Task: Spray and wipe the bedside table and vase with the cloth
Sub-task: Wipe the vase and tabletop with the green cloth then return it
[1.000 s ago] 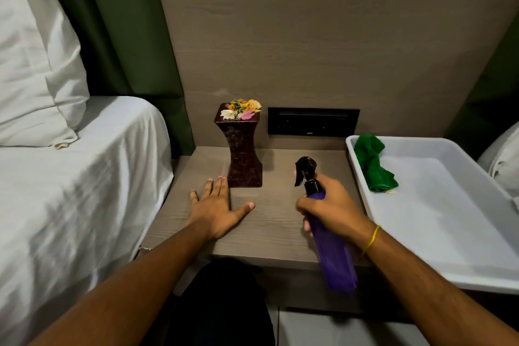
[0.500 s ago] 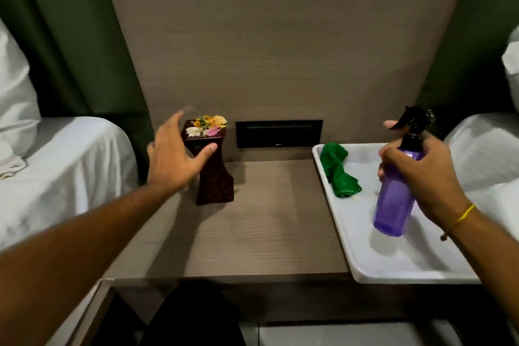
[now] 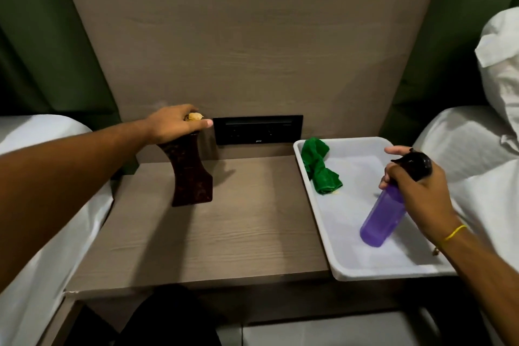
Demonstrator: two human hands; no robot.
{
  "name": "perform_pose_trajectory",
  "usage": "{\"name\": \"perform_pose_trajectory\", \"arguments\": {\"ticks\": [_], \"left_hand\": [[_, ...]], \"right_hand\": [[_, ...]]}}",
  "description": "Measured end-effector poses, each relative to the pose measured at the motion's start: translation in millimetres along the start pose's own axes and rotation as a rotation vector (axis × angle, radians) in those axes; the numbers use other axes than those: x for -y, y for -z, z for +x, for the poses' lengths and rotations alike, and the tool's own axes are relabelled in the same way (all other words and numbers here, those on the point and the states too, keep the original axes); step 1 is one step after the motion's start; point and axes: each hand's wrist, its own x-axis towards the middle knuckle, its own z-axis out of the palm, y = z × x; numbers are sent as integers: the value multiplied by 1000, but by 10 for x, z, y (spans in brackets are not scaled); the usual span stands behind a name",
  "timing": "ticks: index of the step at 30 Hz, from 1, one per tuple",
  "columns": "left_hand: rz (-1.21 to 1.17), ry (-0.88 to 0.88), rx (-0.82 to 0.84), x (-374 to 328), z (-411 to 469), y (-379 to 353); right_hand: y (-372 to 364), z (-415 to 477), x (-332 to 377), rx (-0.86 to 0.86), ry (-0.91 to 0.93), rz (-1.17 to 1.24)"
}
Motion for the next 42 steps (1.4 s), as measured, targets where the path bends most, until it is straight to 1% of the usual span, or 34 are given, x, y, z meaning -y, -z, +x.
{"name": "perform_pose_trajectory", "arguments": {"ticks": [5,9,13,15,18,20,22,23,24,25,27,29,30,33,35,40,42], "left_hand": [[30,-11,-2,71,31,-25],[47,13,-2,71,26,-21],[39,11,-8,48,6,-26],[48,7,-14,30,8,-32],[52,-7,-24,6,8,-34],[39,-6,-18,2,1,-34],[26,-4,-12,11,-3,-41],[25,-6,-13,23,3,-46],[22,-7,-13,33,11,-55],[21,-7,-9,37,19,-59],[23,-5,-9,42,24,-58],[26,-11,-9,29,33,-60],[29,-11,-10,37,34,-59],[45,-14,-13,69,64,-66],[38,-13,-8,81,79,-68],[55,-13,-15,74,100,-71],[56,-9,-15,72,103,-75]], "right_hand": [[-54,-99,35,-19,-6,-69],[-64,-145,137,-48,60,-139],[-15,-115,469,-141,208,-19],[1,-41,689,-208,307,-24],[-111,113,1041,-275,430,-113],[-332,193,1222,-290,541,-175],[-667,249,1261,-249,664,-277],[-847,286,1204,-196,691,-335],[-1019,330,1095,-123,663,-395],[-1174,383,950,-39,575,-463],[-1417,528,552,121,289,-661],[-1515,664,105,219,13,-870],[-1535,712,-88,248,-98,-913],[-1521,804,-512,287,-366,-870],[-1514,846,-678,268,-437,-860],[-1518,856,-791,136,-405,-837],[-1514,833,-784,49,-409,-784]]}}
